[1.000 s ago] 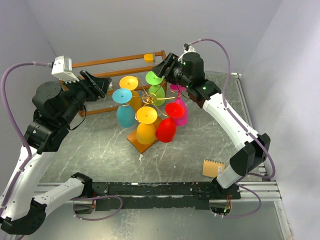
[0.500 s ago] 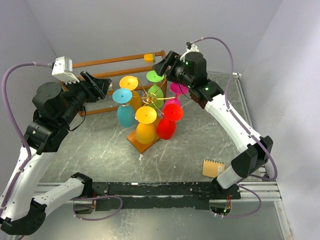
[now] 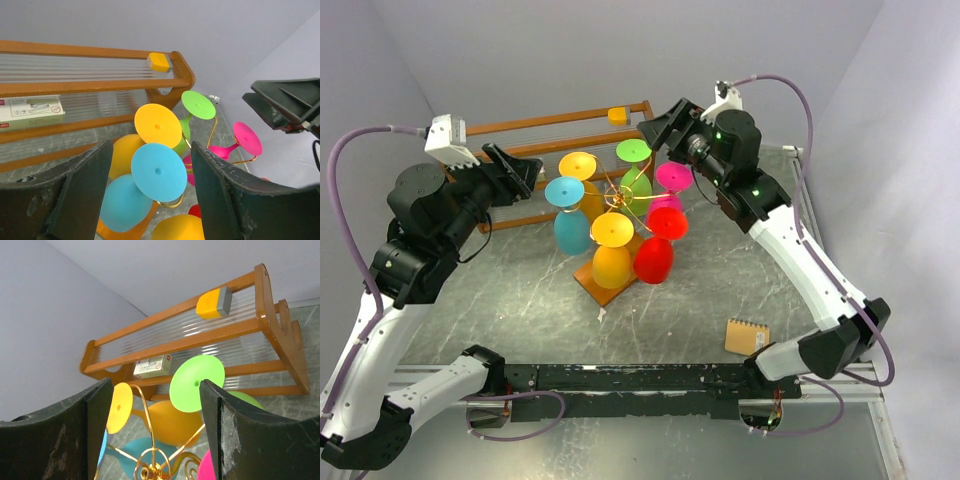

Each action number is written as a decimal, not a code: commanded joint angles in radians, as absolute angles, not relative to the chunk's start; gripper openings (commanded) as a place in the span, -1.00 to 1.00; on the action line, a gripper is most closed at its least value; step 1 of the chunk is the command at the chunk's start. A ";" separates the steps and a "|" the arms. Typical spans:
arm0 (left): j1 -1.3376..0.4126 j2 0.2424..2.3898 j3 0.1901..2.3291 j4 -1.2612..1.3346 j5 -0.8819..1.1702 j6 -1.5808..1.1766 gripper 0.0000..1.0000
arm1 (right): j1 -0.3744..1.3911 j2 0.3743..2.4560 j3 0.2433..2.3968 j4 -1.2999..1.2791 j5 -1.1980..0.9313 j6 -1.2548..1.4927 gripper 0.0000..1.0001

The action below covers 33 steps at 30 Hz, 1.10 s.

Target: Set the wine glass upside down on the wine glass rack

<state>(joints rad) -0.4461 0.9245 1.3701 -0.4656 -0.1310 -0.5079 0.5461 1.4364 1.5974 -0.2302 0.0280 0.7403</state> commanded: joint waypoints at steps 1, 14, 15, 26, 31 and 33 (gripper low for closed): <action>-0.449 0.940 1.369 -0.530 -0.179 -0.500 0.52 | 0.540 1.347 1.495 -0.122 0.045 0.744 0.39; -0.448 1.067 1.373 -0.615 -0.125 -0.485 0.61 | 0.540 1.233 1.395 -0.089 0.061 0.738 0.39; -0.448 1.069 1.370 -0.619 -0.116 -0.487 0.61 | 0.540 1.230 1.391 -0.090 0.062 0.738 0.39; -0.447 1.026 1.311 -0.612 -0.100 -0.500 0.50 | 0.541 1.217 1.369 -0.088 0.065 0.747 0.38; -0.448 1.002 1.297 -0.637 -0.115 -0.505 0.43 | 0.541 1.215 1.362 -0.085 0.064 0.754 0.37; -0.448 0.991 1.294 -0.646 -0.115 -0.507 0.42 | 0.540 1.215 1.361 -0.084 0.064 0.756 0.37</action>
